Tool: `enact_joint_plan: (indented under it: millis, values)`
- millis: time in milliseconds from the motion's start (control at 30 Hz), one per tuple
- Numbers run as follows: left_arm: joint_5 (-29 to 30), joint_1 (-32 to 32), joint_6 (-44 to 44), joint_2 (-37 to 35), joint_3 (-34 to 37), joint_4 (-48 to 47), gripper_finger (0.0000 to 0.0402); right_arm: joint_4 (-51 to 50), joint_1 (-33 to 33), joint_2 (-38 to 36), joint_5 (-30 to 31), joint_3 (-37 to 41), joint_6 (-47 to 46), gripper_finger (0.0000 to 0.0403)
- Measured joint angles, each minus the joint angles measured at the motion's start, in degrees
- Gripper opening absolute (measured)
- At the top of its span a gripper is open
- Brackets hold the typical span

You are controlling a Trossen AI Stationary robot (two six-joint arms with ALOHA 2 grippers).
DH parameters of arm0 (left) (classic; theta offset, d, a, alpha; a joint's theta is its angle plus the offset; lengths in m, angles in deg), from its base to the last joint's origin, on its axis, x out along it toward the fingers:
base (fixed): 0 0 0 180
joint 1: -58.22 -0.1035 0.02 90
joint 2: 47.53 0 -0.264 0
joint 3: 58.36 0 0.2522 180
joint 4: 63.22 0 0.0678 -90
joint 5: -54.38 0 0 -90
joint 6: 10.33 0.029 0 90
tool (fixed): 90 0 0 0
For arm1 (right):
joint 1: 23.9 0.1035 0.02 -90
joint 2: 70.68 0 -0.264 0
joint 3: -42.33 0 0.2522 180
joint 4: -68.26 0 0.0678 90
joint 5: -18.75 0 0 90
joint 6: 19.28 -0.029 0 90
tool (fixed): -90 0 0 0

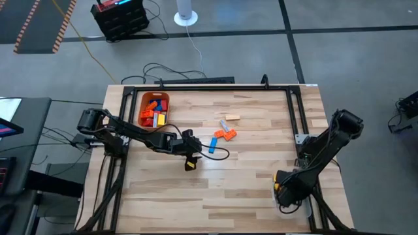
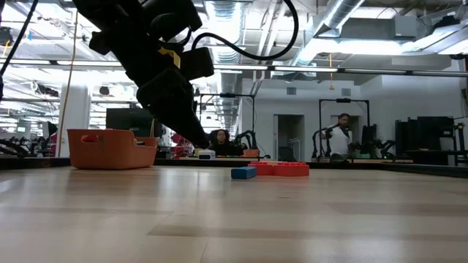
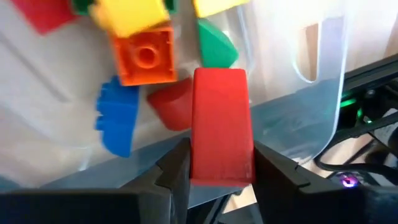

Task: Sort blocks by size
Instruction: Put the large red wooden block into the orange bin

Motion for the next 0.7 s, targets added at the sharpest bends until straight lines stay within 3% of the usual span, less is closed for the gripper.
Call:
enact_joint_plan:
  millis: [600, 700]
  values:
    - [0.0, 0.0, 0.12, 0.0, 0.0, -0.04, 0.0254, -2.75, 0.83, -0.43, 8.21, -6.29, -4.54, 0.0164]
    - [0.0, 0.33, 3.34, 0.0, 0.0, 1.67, 0.0254, -3.93, 0.79, -0.43, 13.09, -8.66, -4.21, 0.0164]
